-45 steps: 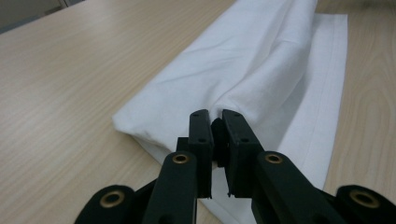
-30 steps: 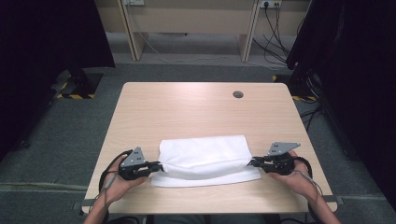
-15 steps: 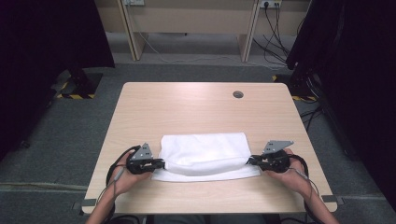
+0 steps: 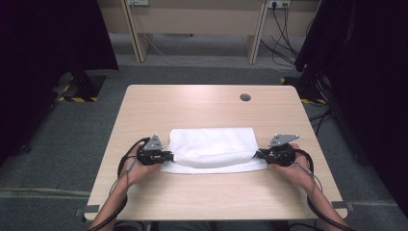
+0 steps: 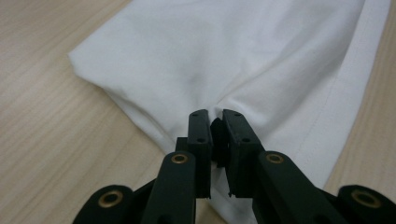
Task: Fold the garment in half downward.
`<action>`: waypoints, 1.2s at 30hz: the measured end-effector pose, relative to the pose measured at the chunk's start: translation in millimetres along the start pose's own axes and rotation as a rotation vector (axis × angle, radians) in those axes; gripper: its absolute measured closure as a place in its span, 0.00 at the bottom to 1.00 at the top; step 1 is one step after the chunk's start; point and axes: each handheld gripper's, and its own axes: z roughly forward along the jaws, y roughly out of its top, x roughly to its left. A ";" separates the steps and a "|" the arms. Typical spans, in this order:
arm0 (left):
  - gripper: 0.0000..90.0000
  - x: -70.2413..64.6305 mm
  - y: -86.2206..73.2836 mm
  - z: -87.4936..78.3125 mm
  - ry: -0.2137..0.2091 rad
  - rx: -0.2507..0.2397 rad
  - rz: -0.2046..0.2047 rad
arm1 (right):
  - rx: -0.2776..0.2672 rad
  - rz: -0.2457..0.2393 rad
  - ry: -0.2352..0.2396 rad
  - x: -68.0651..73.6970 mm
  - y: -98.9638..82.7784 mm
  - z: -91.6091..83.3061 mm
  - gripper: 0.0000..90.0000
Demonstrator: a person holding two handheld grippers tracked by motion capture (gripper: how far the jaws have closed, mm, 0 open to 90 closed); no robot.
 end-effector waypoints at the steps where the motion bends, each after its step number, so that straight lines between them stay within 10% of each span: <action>1: 0.90 1.5 0.0 0.5 0.000 -0.002 -0.006 | 0.000 0.001 -0.002 -0.9 0.8 0.8 0.86; 17: 0.73 -10.2 19.6 -20.4 0.014 -0.069 0.051 | -0.097 0.000 0.041 -1.7 16.5 -22.2 0.68; 36: 0.73 -15.3 8.8 2.8 0.009 0.046 0.057 | 0.059 -0.026 0.022 14.5 4.3 -2.1 0.70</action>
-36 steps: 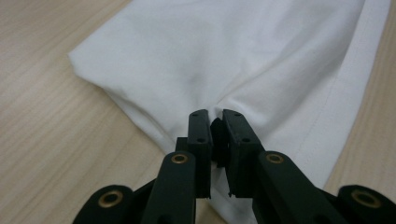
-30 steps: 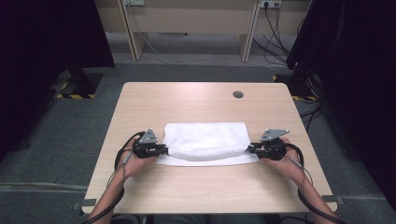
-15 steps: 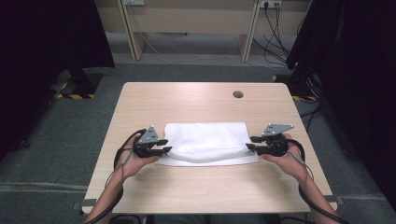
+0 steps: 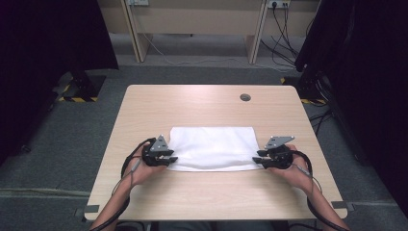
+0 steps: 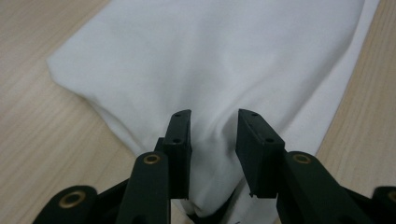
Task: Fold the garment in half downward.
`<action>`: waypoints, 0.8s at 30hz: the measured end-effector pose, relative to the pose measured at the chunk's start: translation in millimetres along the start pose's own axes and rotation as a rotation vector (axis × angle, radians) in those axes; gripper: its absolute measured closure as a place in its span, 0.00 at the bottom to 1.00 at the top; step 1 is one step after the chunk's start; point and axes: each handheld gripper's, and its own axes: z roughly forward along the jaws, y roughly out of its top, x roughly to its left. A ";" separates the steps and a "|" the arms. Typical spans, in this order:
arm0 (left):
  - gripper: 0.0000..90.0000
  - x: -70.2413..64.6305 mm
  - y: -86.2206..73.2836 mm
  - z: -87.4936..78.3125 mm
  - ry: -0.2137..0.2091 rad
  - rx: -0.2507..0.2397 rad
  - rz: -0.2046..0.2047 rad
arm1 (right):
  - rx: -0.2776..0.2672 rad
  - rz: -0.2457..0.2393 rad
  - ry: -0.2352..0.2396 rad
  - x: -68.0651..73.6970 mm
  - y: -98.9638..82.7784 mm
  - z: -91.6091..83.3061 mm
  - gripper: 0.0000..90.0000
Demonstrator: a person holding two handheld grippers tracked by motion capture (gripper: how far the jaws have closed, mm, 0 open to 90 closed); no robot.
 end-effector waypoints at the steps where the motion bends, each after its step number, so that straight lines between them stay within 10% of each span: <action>1: 0.72 -0.4 1.2 -0.8 0.003 -0.001 0.003 | -0.003 -0.001 -0.006 0.7 1.5 -1.6 0.70; 7: 0.71 -9.9 22.4 3.9 -0.038 -0.062 0.003 | -0.074 0.004 0.004 10.1 26.2 -3.6 0.68; 24: 0.70 -32.0 31.8 31.2 -0.080 -0.029 0.026 | 0.020 -0.051 0.052 39.8 37.5 27.6 0.66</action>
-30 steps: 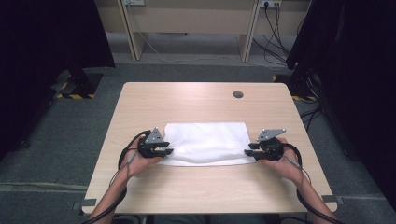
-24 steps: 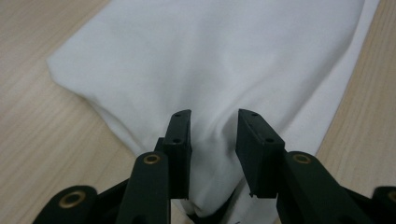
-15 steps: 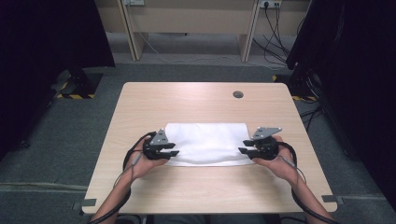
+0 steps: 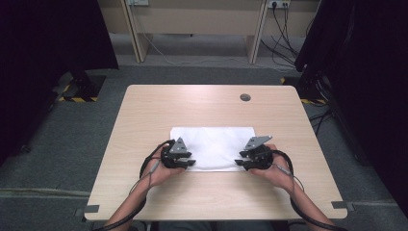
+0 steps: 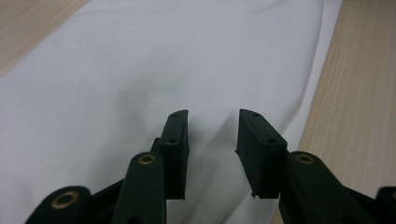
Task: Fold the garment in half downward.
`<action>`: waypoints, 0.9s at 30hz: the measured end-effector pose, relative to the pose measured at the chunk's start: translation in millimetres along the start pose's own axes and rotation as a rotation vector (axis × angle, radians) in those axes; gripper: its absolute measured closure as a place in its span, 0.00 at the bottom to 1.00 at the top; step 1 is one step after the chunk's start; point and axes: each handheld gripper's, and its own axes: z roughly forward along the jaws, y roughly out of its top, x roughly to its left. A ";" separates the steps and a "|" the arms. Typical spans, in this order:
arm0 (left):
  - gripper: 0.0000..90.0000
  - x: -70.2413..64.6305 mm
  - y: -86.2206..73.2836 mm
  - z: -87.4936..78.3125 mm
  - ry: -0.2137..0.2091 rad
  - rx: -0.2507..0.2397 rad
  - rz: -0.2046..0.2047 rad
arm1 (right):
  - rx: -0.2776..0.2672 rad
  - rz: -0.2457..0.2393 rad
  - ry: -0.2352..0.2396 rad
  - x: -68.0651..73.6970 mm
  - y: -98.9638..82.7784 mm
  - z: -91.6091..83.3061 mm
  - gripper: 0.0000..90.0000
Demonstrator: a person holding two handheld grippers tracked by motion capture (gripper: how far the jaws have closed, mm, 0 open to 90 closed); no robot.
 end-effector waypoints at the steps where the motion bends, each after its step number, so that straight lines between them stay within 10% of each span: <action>1: 0.69 -0.3 0.4 -0.8 -0.002 -0.007 -0.003 | -0.002 0.000 0.003 0.5 -0.6 -0.5 0.66; 21: 0.66 0.6 -2.3 -6.0 0.012 -0.006 -0.022 | -0.002 0.032 0.012 0.6 0.5 0.5 0.61; 27: 0.64 9.1 -11.1 -22.9 0.065 -0.028 -0.071 | -0.042 0.091 -0.053 -11.7 -5.0 -16.8 0.59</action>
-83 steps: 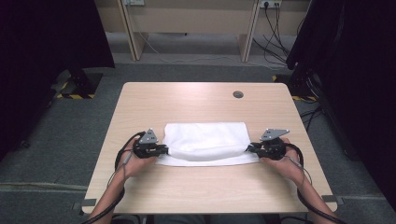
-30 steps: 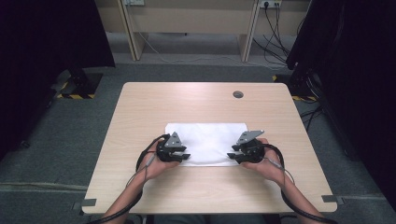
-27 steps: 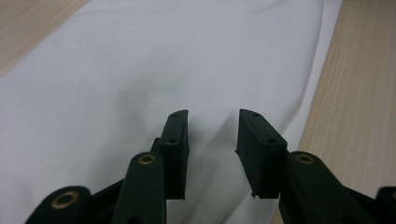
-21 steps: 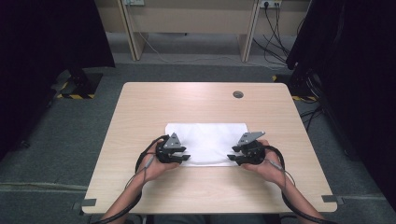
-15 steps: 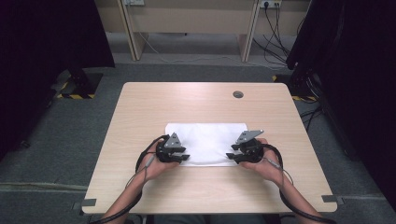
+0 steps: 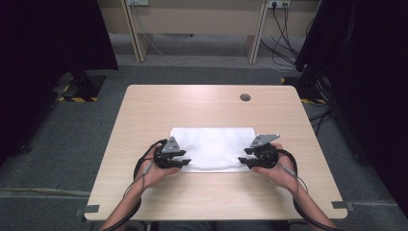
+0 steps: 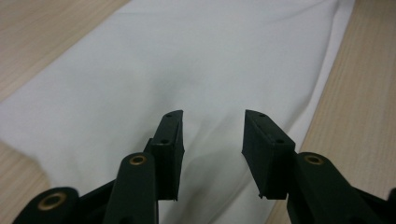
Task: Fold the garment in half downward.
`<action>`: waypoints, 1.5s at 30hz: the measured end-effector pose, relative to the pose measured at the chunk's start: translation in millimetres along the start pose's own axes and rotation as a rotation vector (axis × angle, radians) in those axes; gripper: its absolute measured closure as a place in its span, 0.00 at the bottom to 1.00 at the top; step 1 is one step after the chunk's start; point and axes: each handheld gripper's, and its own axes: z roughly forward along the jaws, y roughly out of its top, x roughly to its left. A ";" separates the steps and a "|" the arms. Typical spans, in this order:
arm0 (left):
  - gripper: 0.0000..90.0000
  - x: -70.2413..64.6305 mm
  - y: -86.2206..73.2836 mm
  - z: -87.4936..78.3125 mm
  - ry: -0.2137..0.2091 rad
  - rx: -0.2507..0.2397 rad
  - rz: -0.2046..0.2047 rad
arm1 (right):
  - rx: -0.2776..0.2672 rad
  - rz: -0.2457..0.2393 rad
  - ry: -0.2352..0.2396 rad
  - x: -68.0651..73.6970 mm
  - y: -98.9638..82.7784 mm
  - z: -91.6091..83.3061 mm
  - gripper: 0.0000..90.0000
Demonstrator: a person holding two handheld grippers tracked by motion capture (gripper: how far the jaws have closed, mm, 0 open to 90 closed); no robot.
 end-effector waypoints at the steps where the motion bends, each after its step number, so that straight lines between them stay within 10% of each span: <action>1: 0.64 2.0 -2.0 -1.7 0.007 0.005 -0.006 | 0.014 0.004 -0.019 -2.6 -2.3 -0.9 0.59; 45: 0.59 15.0 -23.4 -6.3 0.062 0.007 -0.074 | -0.008 0.113 -0.103 -20.4 -36.5 -7.8 0.54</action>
